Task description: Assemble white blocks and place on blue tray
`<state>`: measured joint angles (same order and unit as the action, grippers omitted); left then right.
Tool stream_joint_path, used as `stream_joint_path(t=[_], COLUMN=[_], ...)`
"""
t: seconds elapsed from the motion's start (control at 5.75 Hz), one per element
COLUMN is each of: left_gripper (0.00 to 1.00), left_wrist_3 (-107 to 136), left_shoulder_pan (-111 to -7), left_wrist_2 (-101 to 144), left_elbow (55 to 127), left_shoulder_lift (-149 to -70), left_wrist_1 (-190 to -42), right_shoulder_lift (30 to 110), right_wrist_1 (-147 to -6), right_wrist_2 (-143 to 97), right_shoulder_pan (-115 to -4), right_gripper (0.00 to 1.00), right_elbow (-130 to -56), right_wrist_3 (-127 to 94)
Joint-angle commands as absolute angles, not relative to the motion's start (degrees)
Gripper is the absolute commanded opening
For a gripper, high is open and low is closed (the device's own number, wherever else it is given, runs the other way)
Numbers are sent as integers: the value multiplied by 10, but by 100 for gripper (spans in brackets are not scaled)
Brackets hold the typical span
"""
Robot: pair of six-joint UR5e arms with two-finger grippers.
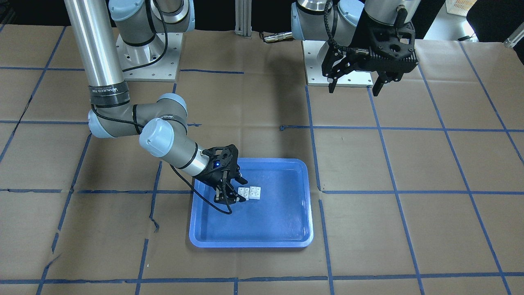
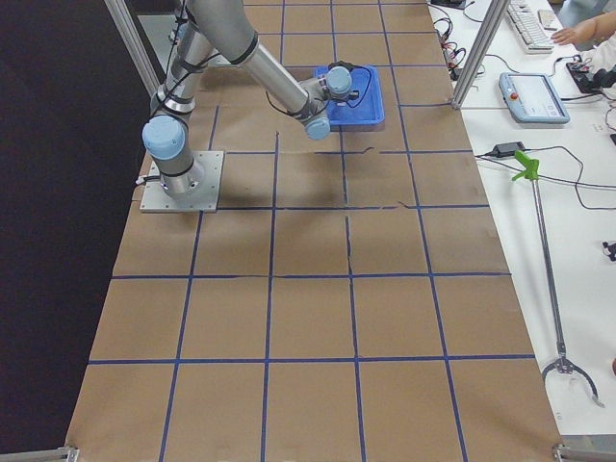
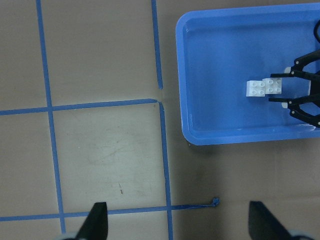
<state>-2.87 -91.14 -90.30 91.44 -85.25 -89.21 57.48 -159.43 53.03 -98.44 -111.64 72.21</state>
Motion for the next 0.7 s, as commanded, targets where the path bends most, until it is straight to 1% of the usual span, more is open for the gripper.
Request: stream_joint_path(t=[0.0, 0.17, 0.35, 0.52], left_gripper=[100, 100, 100, 100], left_wrist_3=[-32, -34, -33, -34], left_shoulder_pan=[-911, -911, -913, -912], left_wrist_2=[-904, -903, -902, -903], left_elbow=[913, 910, 909, 911], left_shoulder_lift=[-853, -853, -851, -853], left_wrist_1=[-892, -892, -896, -897], right_shoulder_lift=[577, 583, 608, 660], right_wrist_1=[-1593, -1589, -1560, -1445], right_wrist_2=[531, 538, 578, 617], right_shoulder_pan=[-984, -982, -975, -967], right_gripper=[90, 99, 100, 100], right_elbow=[-1114, -1111, -1107, -1087], right_wrist_3=[696, 674, 647, 627])
